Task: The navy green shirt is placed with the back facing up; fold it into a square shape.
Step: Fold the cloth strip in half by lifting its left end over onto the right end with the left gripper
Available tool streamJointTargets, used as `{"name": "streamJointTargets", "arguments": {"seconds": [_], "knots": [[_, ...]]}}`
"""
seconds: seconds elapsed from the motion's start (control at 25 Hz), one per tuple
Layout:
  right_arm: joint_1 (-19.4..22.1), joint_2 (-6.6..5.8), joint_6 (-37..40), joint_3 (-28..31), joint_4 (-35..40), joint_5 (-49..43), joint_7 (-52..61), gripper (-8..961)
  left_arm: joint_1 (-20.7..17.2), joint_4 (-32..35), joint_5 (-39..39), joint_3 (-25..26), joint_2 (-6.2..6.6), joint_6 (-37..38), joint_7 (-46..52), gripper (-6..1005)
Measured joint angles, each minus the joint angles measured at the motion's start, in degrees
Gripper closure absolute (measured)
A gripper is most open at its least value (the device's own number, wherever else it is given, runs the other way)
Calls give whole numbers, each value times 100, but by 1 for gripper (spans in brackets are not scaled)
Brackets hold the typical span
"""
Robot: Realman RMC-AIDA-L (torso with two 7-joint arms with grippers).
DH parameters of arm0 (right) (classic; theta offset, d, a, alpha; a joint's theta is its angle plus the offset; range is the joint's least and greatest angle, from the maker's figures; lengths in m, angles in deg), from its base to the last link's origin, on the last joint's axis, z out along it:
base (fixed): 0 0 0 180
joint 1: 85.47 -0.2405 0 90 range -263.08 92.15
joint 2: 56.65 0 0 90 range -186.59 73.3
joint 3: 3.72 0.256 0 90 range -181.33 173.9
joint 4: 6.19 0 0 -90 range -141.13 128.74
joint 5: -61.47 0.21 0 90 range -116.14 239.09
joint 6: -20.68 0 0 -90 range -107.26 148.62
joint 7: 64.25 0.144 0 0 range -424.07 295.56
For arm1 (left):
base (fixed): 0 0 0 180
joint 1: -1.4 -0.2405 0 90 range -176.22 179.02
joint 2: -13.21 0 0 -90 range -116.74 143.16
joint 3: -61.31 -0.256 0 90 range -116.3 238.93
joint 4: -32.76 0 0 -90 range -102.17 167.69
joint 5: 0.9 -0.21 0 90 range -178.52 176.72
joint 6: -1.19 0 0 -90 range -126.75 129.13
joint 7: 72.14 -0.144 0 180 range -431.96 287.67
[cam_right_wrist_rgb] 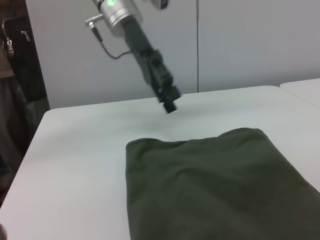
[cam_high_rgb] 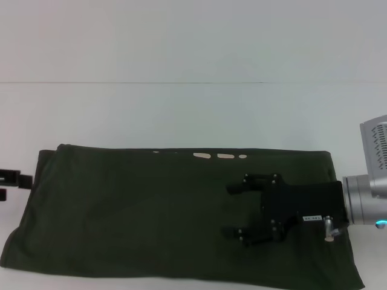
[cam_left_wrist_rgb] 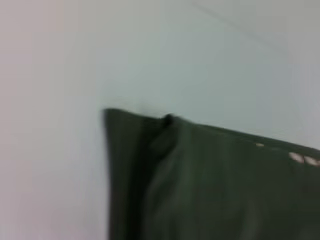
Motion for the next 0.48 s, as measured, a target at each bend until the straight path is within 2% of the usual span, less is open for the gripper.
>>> {"name": "streamJointTargets", "arguments": {"seconds": [0.16,0.48], "knots": [[9,4,-62,-40,-1,2,-44,37,207,-361,60,11,40,-75,-135,173],[10,9,-195,-42,-95,-1,-89,38,376,-1011,12,-360,-4,-884,-105,90]]}}
